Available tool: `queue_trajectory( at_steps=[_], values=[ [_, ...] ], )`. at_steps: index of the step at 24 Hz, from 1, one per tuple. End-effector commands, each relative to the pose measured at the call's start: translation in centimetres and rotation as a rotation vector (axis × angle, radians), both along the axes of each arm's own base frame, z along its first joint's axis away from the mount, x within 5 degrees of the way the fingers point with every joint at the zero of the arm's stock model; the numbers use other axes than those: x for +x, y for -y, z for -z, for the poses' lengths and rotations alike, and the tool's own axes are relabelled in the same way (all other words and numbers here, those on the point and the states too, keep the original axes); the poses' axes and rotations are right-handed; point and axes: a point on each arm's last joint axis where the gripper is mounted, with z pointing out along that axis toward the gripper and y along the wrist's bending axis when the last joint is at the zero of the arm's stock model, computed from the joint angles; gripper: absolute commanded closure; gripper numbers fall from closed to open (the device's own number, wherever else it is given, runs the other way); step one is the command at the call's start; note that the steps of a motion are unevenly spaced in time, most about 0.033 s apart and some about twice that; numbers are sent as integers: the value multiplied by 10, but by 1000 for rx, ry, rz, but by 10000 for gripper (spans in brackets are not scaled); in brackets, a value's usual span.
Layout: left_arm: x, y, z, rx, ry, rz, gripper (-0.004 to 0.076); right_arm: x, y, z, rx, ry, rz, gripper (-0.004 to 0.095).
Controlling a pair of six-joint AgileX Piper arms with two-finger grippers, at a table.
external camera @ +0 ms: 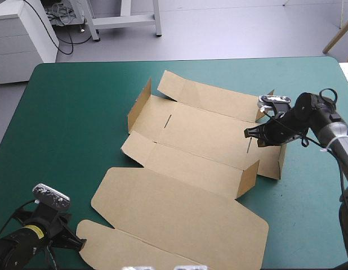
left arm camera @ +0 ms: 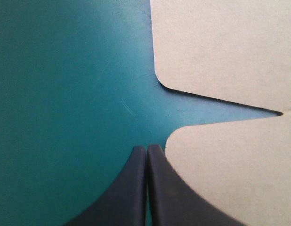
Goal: Fold the box
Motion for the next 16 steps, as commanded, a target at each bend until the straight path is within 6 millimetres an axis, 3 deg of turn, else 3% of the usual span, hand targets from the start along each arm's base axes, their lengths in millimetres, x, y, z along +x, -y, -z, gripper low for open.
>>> queue_trajectory(
  at_steps=[1, 11, 16],
  values=[
    [5, 1, -9, -21, 60, -7, 734, -17, 1, -42, 6, 128, 9, 927],
    [5, 1, -9, -20, 60, -5, 734, -85, 5, -103, -33, 214, -14, 928],
    [5, 1, -9, -19, 60, -4, 734, -147, 10, -146, -36, 384, 31, 928]
  ],
)
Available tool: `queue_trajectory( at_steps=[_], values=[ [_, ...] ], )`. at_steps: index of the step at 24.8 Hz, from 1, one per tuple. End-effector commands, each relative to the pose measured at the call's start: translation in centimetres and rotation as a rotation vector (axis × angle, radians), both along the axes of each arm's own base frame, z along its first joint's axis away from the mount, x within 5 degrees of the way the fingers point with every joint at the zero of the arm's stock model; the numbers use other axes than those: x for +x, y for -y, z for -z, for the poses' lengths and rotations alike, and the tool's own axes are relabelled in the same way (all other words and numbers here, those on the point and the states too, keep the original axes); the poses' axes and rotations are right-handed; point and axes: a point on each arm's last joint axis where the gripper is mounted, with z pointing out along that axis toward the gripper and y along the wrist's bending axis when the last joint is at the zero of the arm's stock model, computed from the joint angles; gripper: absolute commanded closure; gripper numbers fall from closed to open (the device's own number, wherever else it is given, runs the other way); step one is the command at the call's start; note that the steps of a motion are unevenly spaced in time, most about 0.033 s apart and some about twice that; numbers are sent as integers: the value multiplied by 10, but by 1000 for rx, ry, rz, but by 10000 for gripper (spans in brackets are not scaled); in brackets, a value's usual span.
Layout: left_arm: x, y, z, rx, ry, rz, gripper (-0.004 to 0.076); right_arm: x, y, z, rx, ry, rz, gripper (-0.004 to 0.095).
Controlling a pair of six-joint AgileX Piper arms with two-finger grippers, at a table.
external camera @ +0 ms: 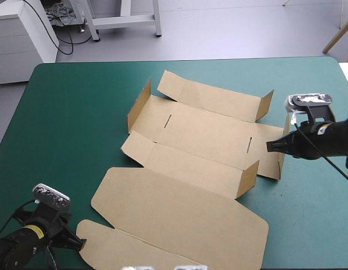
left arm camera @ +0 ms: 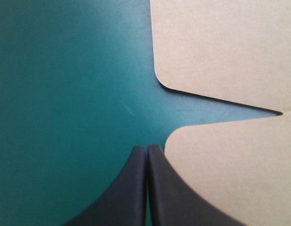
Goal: Fold the box
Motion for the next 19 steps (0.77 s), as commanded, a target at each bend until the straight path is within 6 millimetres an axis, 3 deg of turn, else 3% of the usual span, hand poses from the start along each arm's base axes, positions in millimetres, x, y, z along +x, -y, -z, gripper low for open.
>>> queue_trajectory(
  at_steps=[1, 7, 11, 19],
  values=[
    [5, 1, -9, -19, 60, -4, 734, -40, 2, -34, 18, 181, 24, 928],
    [5, 1, -9, -19, 60, -4, 734, -99, 8, -58, 13, 360, 85, 928],
    [5, 1, -9, -19, 60, -4, 734, -111, 8, -62, 29, 393, 90, 928],
    [5, 1, -9, -19, 60, -4, 734, -111, 8, -62, 29, 391, 90, 928]
  ],
)
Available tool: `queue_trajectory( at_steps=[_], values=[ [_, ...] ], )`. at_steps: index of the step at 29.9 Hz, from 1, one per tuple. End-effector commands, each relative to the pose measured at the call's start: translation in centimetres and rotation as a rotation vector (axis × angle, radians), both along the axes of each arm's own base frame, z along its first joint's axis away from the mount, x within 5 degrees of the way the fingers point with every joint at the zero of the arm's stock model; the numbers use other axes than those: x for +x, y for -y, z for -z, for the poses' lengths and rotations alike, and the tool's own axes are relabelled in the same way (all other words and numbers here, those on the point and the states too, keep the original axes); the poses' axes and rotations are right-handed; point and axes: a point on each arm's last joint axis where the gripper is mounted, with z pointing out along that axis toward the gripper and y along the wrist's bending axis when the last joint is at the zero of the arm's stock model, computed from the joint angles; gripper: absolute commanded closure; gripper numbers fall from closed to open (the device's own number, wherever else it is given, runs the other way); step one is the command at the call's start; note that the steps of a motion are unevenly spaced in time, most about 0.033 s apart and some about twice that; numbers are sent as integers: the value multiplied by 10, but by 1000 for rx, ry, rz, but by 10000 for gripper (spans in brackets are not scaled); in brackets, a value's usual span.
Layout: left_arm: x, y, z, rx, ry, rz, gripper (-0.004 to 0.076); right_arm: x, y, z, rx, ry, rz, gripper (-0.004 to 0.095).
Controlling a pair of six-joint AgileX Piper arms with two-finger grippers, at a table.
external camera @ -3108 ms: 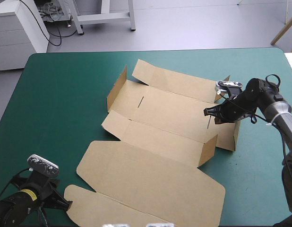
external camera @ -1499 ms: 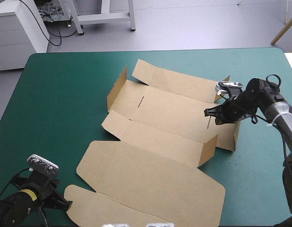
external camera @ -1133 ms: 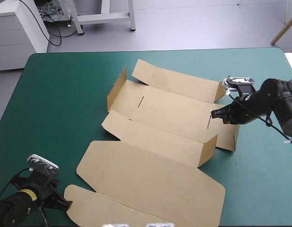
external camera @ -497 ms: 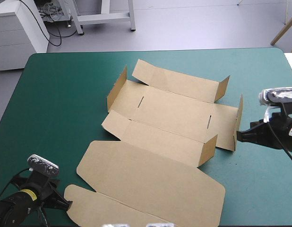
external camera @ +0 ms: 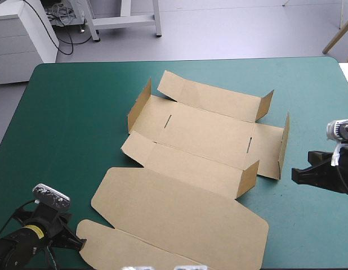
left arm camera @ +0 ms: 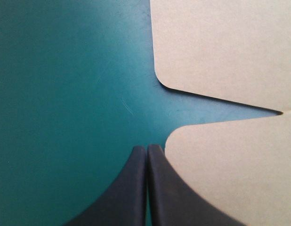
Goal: Fold the box
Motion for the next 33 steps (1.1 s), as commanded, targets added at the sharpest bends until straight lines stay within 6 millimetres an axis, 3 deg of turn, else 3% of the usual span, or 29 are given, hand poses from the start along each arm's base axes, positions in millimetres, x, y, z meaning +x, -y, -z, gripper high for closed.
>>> queue_trajectory(
  at_steps=[1, 4, 11, 16, 33],
  values=[
    [5, 1, -9, -19, 60, -4, 734, 0, 0, -9, 11, 64, 1, 928],
    [5, 1, -9, -19, 60, -4, 734, 3, -1, -3, 12, 40, 0, 928],
    [5, 1, -9, -19, 60, -4, 734, 11, -4, 52, 34, -145, -18, 928],
    [5, 1, -9, -19, 60, -4, 734, 6, -8, 75, 82, -207, -40, 928],
    [5, 1, -9, -19, 60, -4, 734, 2, -6, 79, 71, -206, -21, 926]
  ],
)
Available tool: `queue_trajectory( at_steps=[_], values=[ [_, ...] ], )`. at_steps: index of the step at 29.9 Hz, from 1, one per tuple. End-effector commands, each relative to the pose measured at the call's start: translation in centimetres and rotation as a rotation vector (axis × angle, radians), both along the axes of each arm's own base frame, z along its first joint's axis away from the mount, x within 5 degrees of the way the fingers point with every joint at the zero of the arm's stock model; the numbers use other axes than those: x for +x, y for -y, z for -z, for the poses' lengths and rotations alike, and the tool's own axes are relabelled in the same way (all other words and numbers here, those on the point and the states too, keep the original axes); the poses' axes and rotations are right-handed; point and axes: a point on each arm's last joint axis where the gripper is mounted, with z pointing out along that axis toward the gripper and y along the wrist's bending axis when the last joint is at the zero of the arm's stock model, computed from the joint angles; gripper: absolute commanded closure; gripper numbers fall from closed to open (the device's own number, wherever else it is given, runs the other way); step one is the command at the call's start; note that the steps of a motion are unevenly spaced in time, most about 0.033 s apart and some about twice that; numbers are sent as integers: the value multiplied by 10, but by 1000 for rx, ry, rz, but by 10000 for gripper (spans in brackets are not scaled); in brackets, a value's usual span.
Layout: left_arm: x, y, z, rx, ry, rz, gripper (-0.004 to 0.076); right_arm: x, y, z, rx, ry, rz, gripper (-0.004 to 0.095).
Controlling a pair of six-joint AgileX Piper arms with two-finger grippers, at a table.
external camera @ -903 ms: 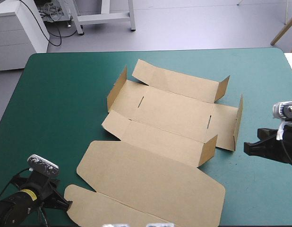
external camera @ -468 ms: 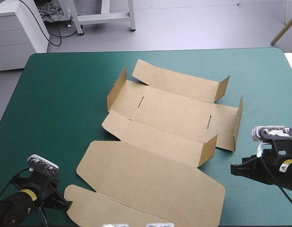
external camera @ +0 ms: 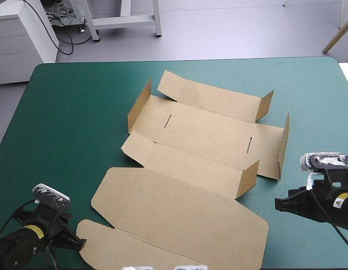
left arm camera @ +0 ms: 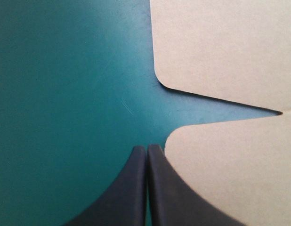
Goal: Fold the box
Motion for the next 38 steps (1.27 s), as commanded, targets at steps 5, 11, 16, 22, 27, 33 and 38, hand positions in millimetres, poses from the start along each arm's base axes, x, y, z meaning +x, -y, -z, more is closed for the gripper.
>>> queue_trajectory(
  at_steps=[5, 11, 16, 22, 27, 33, 38],
  values=[
    [5, 1, -9, -19, 60, -4, 734, 2, 3, -8, -7, 59, 37, 780],
    [5, 1, -9, -19, 60, -4, 734, 2, -3, -10, 57, 56, 17, 377],
    [5, 1, -9, -19, 60, -4, 734, 2, -4, -10, 64, 60, -3, 247],
    [5, 1, -9, -19, 60, -4, 734, 4, -5, -12, 68, 95, -6, 247],
    [5, 1, -9, -19, 60, -4, 734, 12, -9, -19, 171, 158, 32, 274],
    [5, 1, -9, -19, 60, -4, 734, 42, -12, -5, 197, 32, 41, 318],
    [5, 1, -9, -19, 60, -4, 734, 75, -15, 16, 199, -98, 20, 319]
  ],
)
